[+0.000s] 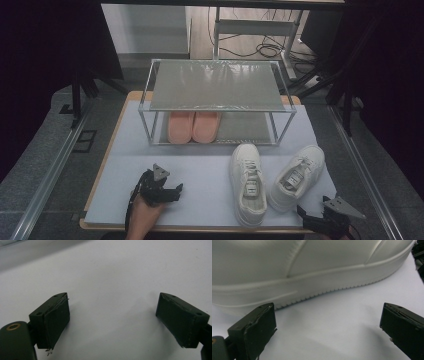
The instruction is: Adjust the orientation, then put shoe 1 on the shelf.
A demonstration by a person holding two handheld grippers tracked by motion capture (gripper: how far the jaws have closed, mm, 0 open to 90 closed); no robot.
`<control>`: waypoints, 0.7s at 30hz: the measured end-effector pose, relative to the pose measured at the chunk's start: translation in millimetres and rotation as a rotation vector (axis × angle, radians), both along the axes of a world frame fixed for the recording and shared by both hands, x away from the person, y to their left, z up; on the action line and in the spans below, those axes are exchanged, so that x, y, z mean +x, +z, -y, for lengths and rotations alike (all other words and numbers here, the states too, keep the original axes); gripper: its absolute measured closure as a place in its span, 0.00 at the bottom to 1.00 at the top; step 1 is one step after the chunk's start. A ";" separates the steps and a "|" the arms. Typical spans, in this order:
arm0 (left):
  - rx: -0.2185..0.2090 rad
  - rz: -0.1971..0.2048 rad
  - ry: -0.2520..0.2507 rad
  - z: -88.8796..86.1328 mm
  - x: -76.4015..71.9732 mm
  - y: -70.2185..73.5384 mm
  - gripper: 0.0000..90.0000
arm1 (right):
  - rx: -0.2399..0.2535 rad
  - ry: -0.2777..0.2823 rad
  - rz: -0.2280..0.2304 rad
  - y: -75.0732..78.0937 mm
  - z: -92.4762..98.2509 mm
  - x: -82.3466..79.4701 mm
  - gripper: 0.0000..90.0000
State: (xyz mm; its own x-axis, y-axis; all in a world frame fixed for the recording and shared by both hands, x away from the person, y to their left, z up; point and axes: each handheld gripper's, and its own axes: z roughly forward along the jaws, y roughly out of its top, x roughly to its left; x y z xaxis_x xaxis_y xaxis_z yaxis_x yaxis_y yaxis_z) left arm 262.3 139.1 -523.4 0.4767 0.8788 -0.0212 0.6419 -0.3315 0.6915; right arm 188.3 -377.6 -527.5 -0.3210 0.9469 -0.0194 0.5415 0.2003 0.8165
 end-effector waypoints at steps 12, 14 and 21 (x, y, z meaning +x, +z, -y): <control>-0.003 0.001 0.006 -0.4 -0.1 -0.3 0.13 | 0.033 0.062 0.007 14.2 1.2 -17.9 0.04; -0.001 0.003 0.009 -0.3 -0.3 -0.2 0.13 | 0.038 0.082 0.007 18.4 -0.1 -20.5 0.04; -0.001 0.005 0.018 -0.5 -0.4 -0.3 0.13 | 0.046 0.135 0.021 34.5 -8.3 -28.8 0.05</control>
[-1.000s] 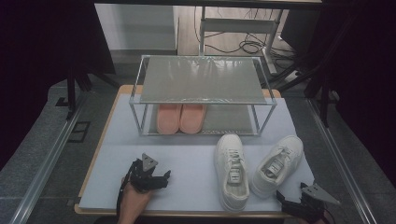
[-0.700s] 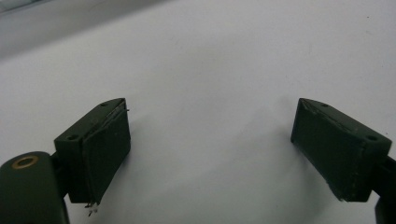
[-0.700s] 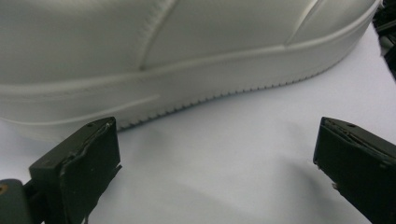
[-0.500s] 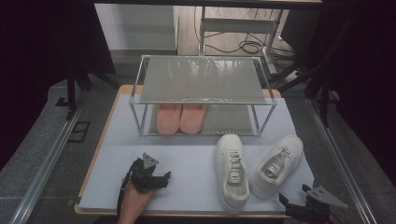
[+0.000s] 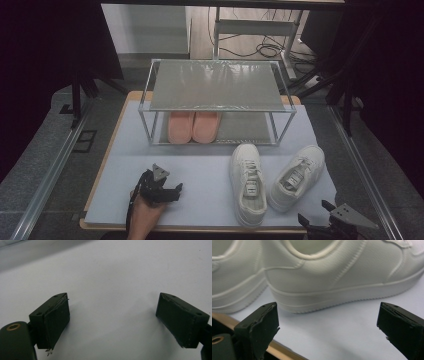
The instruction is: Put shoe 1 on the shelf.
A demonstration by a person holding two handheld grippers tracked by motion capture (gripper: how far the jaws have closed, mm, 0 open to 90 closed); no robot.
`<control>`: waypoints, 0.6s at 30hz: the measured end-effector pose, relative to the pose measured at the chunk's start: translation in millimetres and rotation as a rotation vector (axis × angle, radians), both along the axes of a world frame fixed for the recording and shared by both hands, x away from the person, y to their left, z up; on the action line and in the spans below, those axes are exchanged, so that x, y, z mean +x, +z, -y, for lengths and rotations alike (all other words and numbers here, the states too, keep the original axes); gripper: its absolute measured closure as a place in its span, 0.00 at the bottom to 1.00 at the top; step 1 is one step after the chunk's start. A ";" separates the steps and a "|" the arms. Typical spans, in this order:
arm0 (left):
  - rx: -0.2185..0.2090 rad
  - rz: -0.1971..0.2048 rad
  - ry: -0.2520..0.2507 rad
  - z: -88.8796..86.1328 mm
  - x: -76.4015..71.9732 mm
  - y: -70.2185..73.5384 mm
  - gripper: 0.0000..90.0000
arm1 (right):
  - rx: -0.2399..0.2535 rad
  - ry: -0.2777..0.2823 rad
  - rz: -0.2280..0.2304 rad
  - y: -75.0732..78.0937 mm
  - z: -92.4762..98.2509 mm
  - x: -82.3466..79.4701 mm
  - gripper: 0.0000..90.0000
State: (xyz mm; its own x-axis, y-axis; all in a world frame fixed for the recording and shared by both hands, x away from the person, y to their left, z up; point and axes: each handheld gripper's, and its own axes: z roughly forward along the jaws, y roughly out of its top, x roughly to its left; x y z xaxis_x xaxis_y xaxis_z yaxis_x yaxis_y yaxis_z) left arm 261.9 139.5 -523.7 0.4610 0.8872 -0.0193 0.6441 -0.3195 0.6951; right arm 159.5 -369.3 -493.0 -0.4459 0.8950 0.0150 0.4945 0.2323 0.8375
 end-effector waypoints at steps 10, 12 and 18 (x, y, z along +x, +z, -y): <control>0.007 0.012 0.010 1.1 -1.0 -0.1 0.13 | 0.015 0.067 -0.002 22.5 -14.7 -8.5 0.05; 0.003 0.012 0.012 1.3 -1.0 -0.2 0.14 | 0.018 0.078 0.000 28.0 -17.3 -9.9 0.05; -0.001 0.011 0.012 1.0 -0.8 -0.3 0.14 | 0.041 0.110 0.028 43.4 -22.3 -10.2 0.05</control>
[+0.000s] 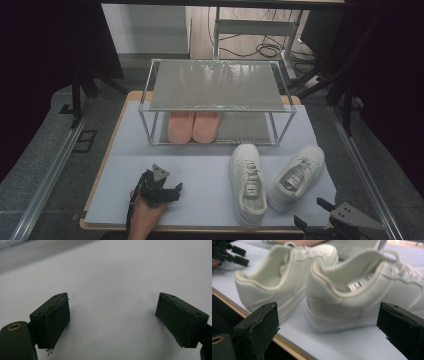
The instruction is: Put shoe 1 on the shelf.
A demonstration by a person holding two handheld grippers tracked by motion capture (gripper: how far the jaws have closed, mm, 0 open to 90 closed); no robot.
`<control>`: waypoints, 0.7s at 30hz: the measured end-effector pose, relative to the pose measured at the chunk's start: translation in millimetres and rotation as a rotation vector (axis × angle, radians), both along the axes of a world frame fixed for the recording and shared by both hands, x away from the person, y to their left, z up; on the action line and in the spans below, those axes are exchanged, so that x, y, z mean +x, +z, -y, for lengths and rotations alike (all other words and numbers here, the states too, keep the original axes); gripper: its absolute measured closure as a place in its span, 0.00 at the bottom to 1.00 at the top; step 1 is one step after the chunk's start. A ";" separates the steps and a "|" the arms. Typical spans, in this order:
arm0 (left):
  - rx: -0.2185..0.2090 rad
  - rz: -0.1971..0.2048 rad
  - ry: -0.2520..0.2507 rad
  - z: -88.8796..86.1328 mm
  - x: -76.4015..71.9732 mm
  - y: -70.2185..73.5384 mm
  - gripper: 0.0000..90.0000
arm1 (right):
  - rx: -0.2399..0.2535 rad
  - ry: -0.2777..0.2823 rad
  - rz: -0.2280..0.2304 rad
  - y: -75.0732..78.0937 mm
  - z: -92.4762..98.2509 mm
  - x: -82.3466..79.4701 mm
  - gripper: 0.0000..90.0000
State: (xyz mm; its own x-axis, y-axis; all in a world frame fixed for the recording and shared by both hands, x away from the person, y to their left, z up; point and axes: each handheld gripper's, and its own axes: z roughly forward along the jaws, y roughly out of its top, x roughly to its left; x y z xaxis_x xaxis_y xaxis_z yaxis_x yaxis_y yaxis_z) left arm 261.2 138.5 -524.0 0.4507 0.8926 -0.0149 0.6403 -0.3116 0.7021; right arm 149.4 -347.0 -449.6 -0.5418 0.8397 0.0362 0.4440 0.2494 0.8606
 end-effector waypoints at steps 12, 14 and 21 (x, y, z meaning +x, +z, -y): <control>0.000 0.000 -0.001 0.0 -0.1 0.0 0.14 | 0.045 0.032 0.034 13.6 -17.7 19.9 0.05; -0.002 0.000 -0.001 -0.1 0.0 0.0 0.14 | 0.059 0.039 0.037 15.0 -21.7 23.9 0.05; -0.002 0.000 -0.002 -0.2 -0.1 0.0 0.14 | 0.077 0.091 0.042 19.5 -44.6 38.3 0.06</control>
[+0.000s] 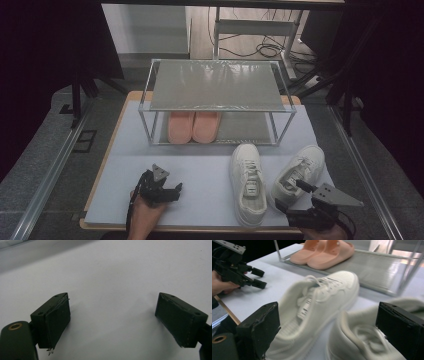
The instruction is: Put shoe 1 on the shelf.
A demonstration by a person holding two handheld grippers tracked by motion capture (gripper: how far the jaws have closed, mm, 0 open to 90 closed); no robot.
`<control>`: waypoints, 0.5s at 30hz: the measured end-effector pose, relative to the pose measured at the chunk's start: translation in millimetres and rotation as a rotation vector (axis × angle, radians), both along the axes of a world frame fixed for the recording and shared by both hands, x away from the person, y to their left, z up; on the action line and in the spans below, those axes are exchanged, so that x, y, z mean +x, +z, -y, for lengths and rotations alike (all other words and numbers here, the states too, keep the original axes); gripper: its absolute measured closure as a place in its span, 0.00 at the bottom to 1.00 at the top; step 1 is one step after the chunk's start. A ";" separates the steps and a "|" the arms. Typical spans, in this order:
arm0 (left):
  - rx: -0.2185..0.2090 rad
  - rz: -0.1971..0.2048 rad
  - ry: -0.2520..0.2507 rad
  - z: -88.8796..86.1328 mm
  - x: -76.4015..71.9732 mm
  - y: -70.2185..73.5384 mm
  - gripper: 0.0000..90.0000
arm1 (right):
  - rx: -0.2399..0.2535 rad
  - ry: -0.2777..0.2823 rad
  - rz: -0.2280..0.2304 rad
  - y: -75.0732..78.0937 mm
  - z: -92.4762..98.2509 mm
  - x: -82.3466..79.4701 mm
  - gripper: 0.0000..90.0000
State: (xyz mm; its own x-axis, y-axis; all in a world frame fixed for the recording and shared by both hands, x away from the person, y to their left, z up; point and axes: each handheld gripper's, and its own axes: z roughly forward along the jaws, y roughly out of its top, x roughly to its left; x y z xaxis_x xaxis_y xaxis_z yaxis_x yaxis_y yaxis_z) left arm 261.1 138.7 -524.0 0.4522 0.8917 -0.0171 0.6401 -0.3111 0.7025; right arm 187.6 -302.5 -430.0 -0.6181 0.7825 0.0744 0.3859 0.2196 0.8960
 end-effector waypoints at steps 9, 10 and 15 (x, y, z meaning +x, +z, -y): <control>0.003 0.002 0.000 0.2 -0.3 0.1 0.14 | -0.019 0.042 -0.026 -3.9 -26.3 20.2 0.11; 0.003 0.003 0.000 0.2 -0.3 0.1 0.14 | -0.018 0.041 -0.029 -4.6 -28.8 21.9 0.12; 0.006 0.003 -0.001 0.3 -0.5 0.2 0.15 | -0.028 0.016 -0.037 -9.9 -40.3 31.0 0.16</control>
State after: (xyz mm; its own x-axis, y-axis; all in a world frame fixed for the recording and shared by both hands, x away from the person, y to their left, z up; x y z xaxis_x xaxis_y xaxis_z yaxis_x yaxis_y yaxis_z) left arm 260.6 138.4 -523.8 0.4529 0.8915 -0.0104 0.6377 -0.3157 0.7026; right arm 218.7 -262.2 -439.9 -0.6278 0.7748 0.0752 0.4148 0.2512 0.8746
